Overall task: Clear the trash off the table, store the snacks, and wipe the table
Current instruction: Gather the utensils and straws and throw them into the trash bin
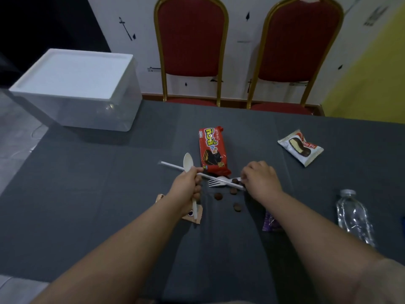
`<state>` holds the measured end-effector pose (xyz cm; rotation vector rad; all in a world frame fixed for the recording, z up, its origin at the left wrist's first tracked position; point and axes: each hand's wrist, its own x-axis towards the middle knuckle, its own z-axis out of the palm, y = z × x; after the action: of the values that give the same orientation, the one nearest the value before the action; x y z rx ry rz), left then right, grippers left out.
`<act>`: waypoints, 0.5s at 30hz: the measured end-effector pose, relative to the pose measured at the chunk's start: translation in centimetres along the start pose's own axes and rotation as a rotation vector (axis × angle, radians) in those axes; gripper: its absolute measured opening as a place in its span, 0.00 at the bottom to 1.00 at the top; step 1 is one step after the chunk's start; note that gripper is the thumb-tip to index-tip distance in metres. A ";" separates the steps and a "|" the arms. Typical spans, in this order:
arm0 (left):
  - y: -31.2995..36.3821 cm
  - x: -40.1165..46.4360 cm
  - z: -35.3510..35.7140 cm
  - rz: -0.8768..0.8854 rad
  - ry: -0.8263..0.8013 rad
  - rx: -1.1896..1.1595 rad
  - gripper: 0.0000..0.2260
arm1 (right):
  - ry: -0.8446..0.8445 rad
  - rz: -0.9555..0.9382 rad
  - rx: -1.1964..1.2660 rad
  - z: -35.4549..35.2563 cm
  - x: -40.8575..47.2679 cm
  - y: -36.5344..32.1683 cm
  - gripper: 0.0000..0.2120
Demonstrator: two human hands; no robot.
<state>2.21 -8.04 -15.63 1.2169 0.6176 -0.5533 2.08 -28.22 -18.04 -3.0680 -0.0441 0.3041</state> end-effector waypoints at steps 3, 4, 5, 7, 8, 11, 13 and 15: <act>0.1 0.0 -0.2 -0.011 -0.007 -0.005 0.07 | -0.048 0.015 -0.029 -0.2 -0.3 -0.2 0.08; 0.0 0.0 -0.4 -0.014 -0.008 -0.004 0.07 | -0.058 0.022 -0.030 -0.2 -0.4 -0.2 0.08; -0.1 0.1 -0.4 -0.018 -0.011 -0.005 0.06 | -0.073 0.028 -0.032 -0.2 -0.4 -0.3 0.09; -0.3 0.3 -0.7 -0.033 -0.016 -0.014 0.04 | -0.135 0.037 -0.031 -0.2 -0.5 -0.5 0.09; -0.4 0.3 -0.7 -0.045 -0.017 -0.023 0.03 | -0.184 0.046 -0.035 -0.4 -0.6 -0.6 0.10; -0.7 0.5 -1.0 -0.078 -0.019 -0.059 0.05 | -0.330 0.059 -0.111 -1.0 -0.7 -1.0 0.15; -0.7 0.5 -1.2 -0.097 -0.008 -0.060 0.07 | -0.351 0.072 -0.113 -1.1 -1.0 -1.3 0.15; -0.7 0.5 -1.3 -0.106 -0.007 -0.062 0.07 | -0.290 0.109 -0.026 -1.2 -1.5 -1.5 0.11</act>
<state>1.97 -6.97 -16.75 1.1280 0.6912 -0.6225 0.78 -26.88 -16.48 -3.0296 0.1079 0.7574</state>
